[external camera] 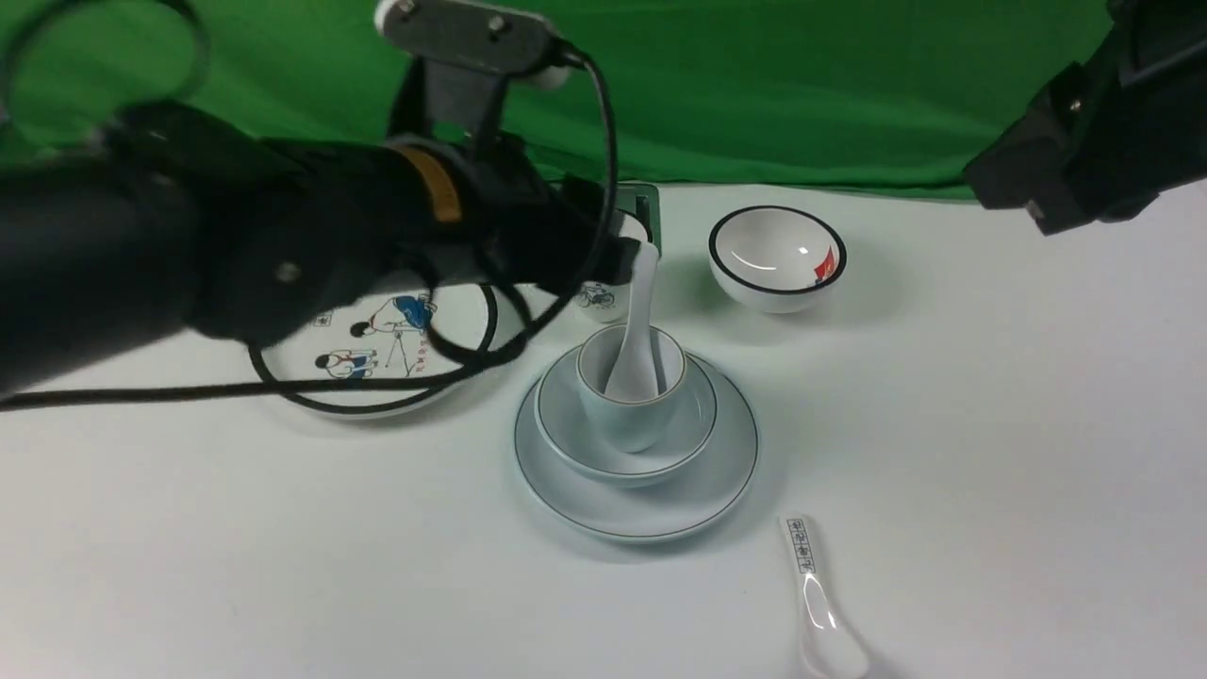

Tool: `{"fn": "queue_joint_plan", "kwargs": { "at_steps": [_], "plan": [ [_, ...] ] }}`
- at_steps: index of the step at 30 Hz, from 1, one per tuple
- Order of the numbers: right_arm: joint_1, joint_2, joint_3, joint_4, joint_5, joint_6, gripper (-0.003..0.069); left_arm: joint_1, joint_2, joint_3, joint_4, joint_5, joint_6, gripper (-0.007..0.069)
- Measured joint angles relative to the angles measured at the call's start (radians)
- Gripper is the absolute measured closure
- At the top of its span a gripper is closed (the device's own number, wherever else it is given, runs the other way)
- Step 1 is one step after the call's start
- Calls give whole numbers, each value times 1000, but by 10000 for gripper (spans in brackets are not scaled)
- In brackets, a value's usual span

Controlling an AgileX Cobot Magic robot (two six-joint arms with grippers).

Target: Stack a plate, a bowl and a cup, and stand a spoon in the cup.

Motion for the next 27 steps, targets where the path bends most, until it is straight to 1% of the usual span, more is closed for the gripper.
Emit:
{"fn": "queue_joint_plan", "kwargs": {
  "at_steps": [1,2,3,4,5,6,7,8,9,10,13,15,18,19,20,22,24,26,27],
  "plan": [
    [0,-13,0,1,-6,2,404,0,-49,0,16,83,3,331],
    [0,-21,0,1,-12,4,404,0,-69,3,23,126,5,353],
    [1,-36,0,2,-22,7,404,0,-137,17,44,193,11,403],
    [3,-47,0,2,-27,10,404,0,-166,33,50,225,12,438],
    [6,-63,2,2,-34,13,404,0,-235,67,59,258,13,492],
    [10,-83,12,2,-51,16,404,0,-295,119,59,271,14,554],
    [12,-87,14,2,-53,17,404,0,-305,119,59,271,14,554],
    [17,-124,45,7,-80,23,404,0,-400,199,58,269,14,620],
    [22,-147,77,11,-106,26,404,0,-455,256,55,261,14,642],
    [23,-157,89,11,-111,28,404,0,-477,265,53,261,14,645],
    [28,-251,207,21,-220,45,432,0,-650,424,40,224,14,661],
    [29,-310,281,24,-273,46,474,0,-745,491,37,205,14,661],
    [29,-413,399,24,-365,47,580,0,-904,597,35,191,14,661],
    [29,-413,406,24,-369,47,587,0,-905,602,35,191,14,661],
    [29,-479,474,24,-425,53,633,0,-992,642,34,185,14,661],
    [29,-514,517,24,-466,53,645,0,-1031,662,33,185,14,661],
    [29,-612,605,24,-573,59,648,0,-1115,682,33,191,14,661],
    [29,-658,643,24,-618,62,648,0,-1146,685,33,191,14,661],
    [29,-707,682,24,-683,63,648,0,-1174,685,33,194,14,661]
  ]
}}
